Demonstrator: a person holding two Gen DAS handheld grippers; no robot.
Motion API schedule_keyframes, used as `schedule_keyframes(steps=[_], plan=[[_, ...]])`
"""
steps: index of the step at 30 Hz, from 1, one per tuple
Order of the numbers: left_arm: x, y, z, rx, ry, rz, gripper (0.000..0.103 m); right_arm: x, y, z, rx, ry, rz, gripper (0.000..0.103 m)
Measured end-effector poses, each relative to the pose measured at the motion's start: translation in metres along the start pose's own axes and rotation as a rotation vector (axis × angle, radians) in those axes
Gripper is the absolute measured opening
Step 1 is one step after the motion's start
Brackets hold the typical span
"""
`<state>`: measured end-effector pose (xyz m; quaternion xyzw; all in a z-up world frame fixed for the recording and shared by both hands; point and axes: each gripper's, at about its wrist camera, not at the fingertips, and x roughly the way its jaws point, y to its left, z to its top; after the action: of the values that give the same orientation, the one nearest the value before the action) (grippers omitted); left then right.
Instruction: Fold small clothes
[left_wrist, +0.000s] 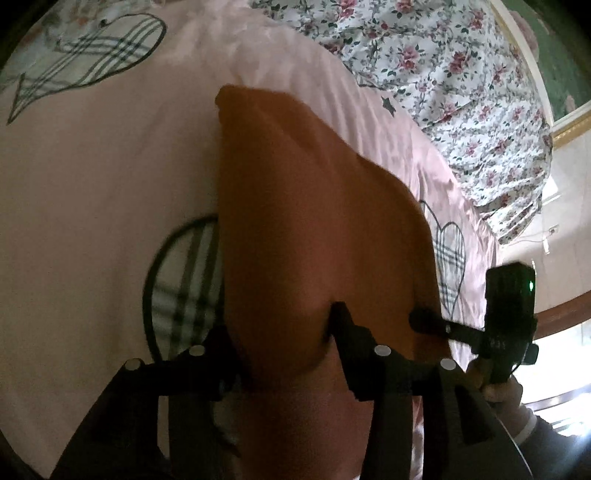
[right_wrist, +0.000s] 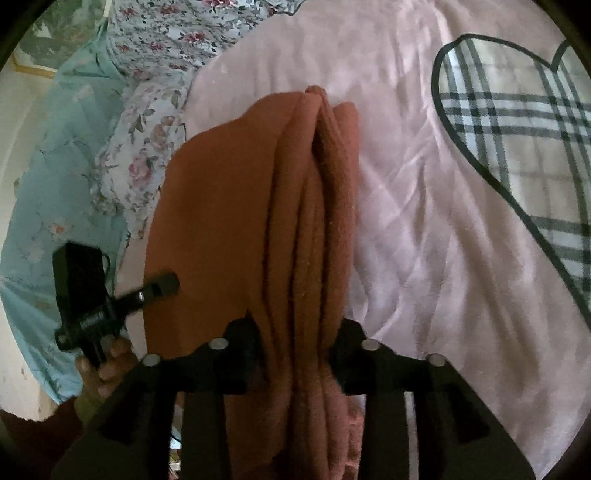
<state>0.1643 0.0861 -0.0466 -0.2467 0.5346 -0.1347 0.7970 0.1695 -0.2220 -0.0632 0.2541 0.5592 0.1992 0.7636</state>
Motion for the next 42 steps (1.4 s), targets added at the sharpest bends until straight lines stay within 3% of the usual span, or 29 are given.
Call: schedule_keyframes(steps=[5,9,11,13,19,23,25,28,32,35,38,40,42], plan=[[0.022,0.014,0.04,-0.035,0.016,-0.015,0.054,-0.001,0.005,0.002,-0.034,-0.004,-0.015,0.041],[0.024,0.025,0.085,-0.083,-0.043,-0.002,0.054,0.002,0.006,-0.001,-0.057,-0.003,-0.031,0.041],[0.023,0.028,0.106,-0.099,-0.091,0.014,0.045,0.002,0.006,-0.001,-0.059,-0.002,-0.034,0.041],[0.023,0.03,0.123,-0.101,-0.116,0.028,0.015,0.002,0.007,0.0,-0.065,-0.001,-0.04,0.041],[0.003,0.017,0.15,-0.054,-0.198,0.145,0.016,-0.019,0.013,0.001,-0.06,-0.079,-0.079,0.041],[-0.016,0.004,0.128,-0.028,-0.226,0.177,0.023,-0.037,0.023,0.006,-0.074,-0.157,-0.093,0.041],[-0.023,-0.001,0.106,-0.025,-0.218,0.179,0.036,-0.038,0.031,0.011,-0.087,-0.173,-0.094,0.041],[-0.03,-0.009,0.067,-0.013,-0.195,0.176,0.043,-0.028,0.038,0.018,-0.099,-0.167,-0.121,0.041],[-0.026,-0.012,0.027,-0.005,-0.144,0.19,0.044,-0.005,0.034,0.023,-0.059,-0.113,-0.175,0.039],[-0.02,-0.013,0.005,-0.008,-0.1,0.204,0.044,-0.005,0.033,0.024,-0.047,-0.105,-0.166,0.014],[-0.02,-0.021,-0.011,0.006,-0.086,0.214,0.044,-0.036,0.048,0.023,-0.065,-0.195,-0.084,0.011],[-0.019,-0.027,-0.02,0.023,-0.082,0.227,0.044,-0.042,0.05,0.022,-0.096,-0.207,-0.127,0.011],[-0.014,-0.032,-0.026,0.039,-0.069,0.244,0.045,-0.031,0.034,0.022,-0.079,-0.162,-0.179,0.011]])
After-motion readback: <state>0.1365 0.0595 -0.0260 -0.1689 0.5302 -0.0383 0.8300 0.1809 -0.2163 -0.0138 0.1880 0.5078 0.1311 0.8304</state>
